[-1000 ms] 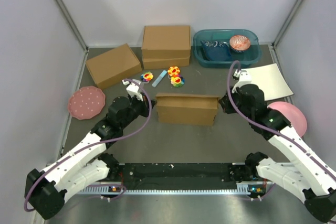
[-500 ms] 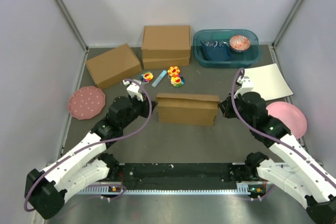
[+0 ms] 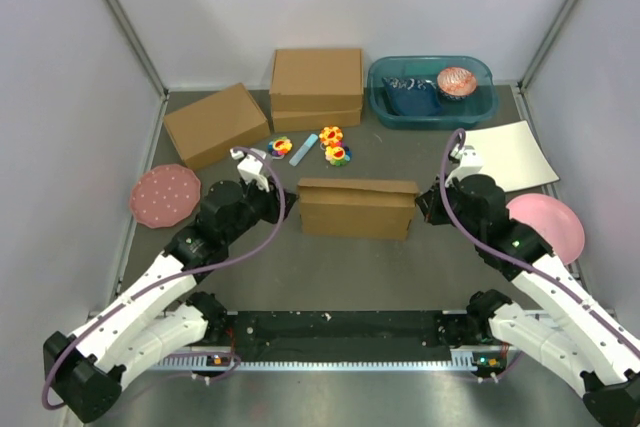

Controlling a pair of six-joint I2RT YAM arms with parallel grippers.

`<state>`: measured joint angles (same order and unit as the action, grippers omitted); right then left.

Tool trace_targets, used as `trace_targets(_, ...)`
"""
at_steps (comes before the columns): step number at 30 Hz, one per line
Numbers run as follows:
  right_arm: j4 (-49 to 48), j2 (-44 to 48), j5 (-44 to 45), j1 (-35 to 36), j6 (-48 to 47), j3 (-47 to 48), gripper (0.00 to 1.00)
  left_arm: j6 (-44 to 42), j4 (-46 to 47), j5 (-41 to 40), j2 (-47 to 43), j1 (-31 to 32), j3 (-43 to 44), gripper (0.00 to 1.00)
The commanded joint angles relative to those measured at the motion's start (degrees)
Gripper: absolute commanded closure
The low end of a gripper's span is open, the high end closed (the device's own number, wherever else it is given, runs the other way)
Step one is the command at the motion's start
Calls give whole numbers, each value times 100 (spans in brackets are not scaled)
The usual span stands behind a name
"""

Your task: Fold the paper box

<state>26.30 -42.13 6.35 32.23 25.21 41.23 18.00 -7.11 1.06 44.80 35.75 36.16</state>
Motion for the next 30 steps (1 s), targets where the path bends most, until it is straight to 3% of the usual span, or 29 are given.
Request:
trace_targets(1,437,-120,15,47,36,-10,100,-86,175,131,152,29,426,64)
trace_targets(8,437,-129,-11,47,28,25,100,-314,246,149,468,29,585,64)
trace_targets(21,428,-138,-81,47,54,-54,100,-411,369,219,636,29,603,100)
trace_targets(28,402,99,-248,56,133,-1,100,-210,659,377,671,38,-47,100)
trace_targets(30,410,161,-283,55,142,86,95,-165,850,325,671,46,-292,100)
